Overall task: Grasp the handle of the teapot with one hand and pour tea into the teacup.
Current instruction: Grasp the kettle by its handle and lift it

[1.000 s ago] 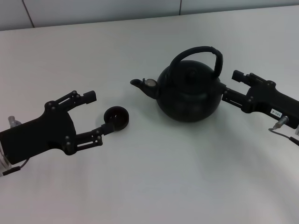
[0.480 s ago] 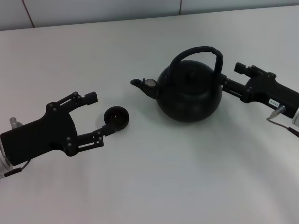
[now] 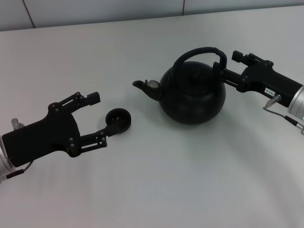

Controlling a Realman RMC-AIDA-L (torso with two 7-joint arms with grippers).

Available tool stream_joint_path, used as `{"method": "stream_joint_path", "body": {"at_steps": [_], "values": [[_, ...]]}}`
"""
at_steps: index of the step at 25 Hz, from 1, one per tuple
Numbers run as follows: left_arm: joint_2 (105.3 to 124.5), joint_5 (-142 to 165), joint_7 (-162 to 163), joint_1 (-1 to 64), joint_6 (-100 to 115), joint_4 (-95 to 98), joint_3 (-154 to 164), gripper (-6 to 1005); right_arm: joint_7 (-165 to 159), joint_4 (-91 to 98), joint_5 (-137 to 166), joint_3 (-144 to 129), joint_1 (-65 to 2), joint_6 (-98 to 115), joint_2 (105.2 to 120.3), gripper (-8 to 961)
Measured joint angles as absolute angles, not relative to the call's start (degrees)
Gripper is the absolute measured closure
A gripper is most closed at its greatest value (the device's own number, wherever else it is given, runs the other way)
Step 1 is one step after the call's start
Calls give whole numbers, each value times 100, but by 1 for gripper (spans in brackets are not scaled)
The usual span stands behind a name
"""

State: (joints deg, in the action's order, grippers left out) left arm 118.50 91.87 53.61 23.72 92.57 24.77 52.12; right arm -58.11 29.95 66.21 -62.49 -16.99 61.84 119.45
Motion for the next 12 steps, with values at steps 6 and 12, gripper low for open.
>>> {"method": "stream_joint_path", "body": {"at_steps": [6,12], "values": [[11859,9187,5361,2398,9211,2469,5212,129,-5681,2904,6604,-6249,-1847,5978,11958,205],[11858,9184,5361,2423,9116,2469,5212,130,-5630,2841,6470,-6222,-1858,5951,11943,207]]}}
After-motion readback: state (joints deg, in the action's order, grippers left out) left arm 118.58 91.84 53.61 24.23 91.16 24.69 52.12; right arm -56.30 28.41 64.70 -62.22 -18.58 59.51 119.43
